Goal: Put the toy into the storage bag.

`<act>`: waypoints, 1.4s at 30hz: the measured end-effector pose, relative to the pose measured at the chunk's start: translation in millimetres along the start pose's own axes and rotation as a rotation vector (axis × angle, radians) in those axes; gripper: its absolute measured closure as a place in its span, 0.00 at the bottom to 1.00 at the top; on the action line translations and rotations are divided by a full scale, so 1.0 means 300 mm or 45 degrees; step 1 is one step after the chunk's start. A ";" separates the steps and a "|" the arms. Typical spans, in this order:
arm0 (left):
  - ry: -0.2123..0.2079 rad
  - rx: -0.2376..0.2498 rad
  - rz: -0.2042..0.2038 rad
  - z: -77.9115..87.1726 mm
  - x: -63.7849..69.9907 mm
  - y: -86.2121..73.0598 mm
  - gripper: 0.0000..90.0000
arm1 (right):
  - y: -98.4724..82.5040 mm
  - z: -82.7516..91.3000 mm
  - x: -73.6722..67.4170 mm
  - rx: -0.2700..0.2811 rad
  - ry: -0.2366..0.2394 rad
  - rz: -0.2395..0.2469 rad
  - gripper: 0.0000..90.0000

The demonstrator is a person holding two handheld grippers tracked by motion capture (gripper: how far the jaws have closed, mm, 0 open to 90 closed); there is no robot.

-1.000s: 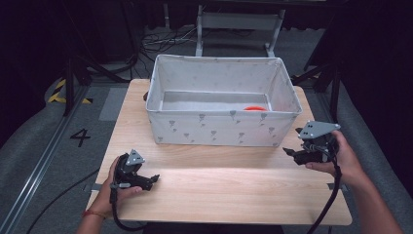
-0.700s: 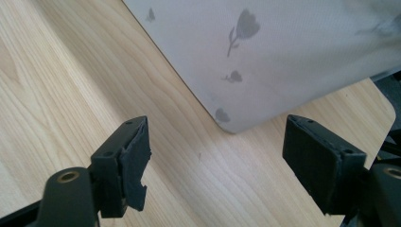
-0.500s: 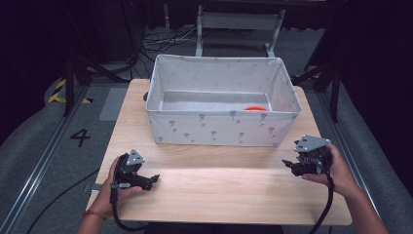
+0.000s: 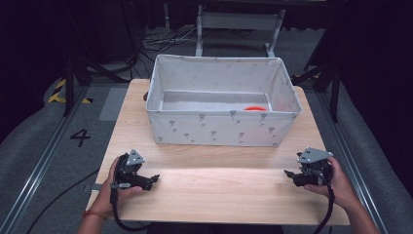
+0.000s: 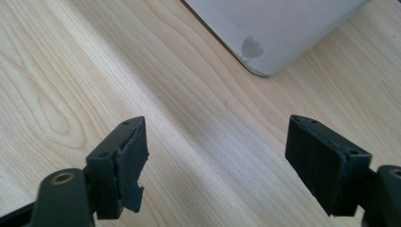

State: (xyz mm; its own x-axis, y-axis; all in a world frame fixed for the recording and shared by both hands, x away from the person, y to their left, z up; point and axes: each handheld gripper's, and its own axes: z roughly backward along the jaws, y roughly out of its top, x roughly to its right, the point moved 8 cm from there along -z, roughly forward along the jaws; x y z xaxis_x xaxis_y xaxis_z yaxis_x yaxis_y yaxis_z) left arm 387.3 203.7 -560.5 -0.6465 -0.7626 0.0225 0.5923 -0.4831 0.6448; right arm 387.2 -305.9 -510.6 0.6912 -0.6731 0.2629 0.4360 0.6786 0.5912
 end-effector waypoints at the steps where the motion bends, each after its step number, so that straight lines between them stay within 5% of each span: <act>1: 0.000 0.000 0.000 0.000 0.000 0.000 0.00 | -0.009 -0.001 0.000 0.005 0.009 -0.016 0.24; 6: 0.000 0.000 0.001 0.000 0.000 0.000 0.00 | -0.065 -0.011 -0.004 0.016 0.028 -0.061 0.23; 18: -0.003 0.000 0.000 0.000 0.000 0.000 0.00 | -0.200 -0.009 -0.003 0.114 0.083 -0.299 0.22; 28: -0.005 0.000 -0.001 -0.001 0.000 0.000 0.00 | -0.267 -0.012 0.012 0.154 0.063 -0.472 0.18; 42: 0.007 0.001 0.001 -0.002 -0.002 0.003 0.00 | -0.267 -0.015 0.015 0.150 0.064 -0.471 0.16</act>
State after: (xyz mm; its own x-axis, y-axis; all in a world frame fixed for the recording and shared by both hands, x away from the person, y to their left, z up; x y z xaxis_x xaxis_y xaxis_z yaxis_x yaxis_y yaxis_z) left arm 388.5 203.3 -560.5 -0.6433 -0.7654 0.0184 0.5921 -0.4822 0.6457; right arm 358.0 -362.0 -560.2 0.5285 -0.8487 -0.0203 0.5936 0.3524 0.7235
